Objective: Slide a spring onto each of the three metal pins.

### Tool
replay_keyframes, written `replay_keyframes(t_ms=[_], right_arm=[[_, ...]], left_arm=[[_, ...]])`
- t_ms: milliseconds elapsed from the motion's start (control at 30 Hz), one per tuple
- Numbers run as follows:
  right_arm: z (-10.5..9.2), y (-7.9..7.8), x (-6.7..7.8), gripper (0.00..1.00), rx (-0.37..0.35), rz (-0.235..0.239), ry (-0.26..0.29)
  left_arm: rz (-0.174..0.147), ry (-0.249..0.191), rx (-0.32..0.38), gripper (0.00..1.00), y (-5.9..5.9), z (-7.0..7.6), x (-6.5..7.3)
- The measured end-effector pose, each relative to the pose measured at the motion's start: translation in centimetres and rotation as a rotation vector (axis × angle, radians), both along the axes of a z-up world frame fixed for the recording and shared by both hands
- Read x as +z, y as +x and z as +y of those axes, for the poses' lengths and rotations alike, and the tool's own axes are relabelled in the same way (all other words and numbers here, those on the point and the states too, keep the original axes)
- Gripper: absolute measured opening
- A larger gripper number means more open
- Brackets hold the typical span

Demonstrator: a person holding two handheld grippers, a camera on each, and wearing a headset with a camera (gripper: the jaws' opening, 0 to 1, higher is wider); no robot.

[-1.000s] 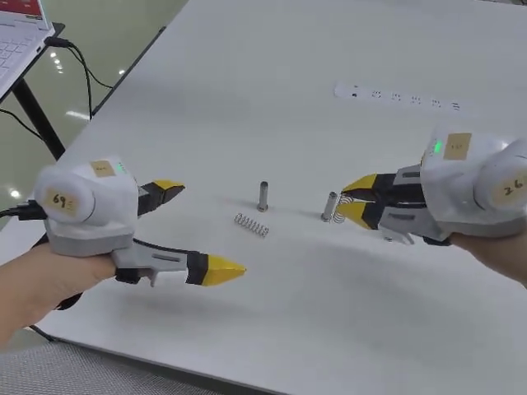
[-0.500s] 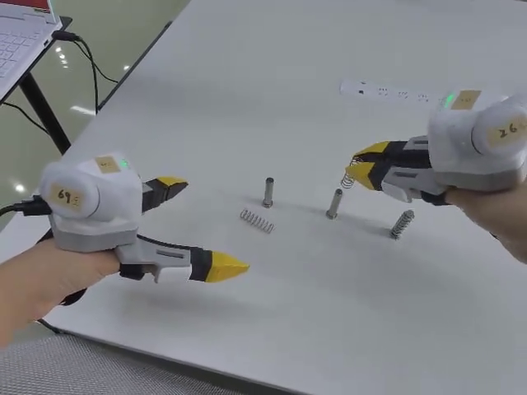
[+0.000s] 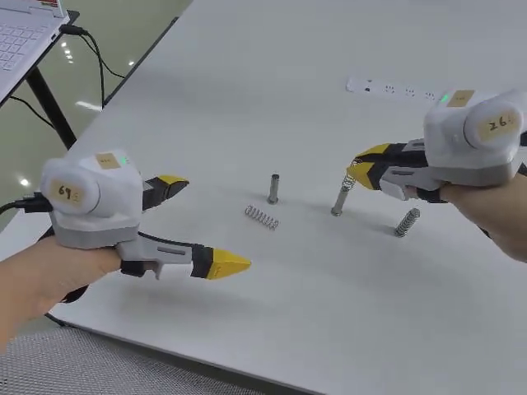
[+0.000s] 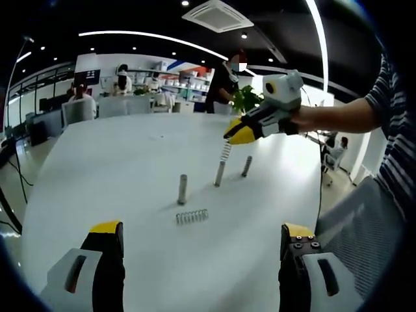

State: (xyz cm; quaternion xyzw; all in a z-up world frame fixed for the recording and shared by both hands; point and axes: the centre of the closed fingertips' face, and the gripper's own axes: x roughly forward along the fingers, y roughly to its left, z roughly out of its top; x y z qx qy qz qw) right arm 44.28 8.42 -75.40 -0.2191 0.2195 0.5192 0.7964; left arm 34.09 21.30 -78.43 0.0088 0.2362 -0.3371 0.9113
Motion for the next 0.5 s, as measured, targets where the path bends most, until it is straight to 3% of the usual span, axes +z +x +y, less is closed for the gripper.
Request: replay_keyframes(t_ms=[500], right_arm=[[0.2, -0.8, -3.1, 0.07, 0.017, 0.046, -0.063]], left_arm=[[0.002, -0.002, 0.004, 0.98, -0.1, 0.2, 0.2]])
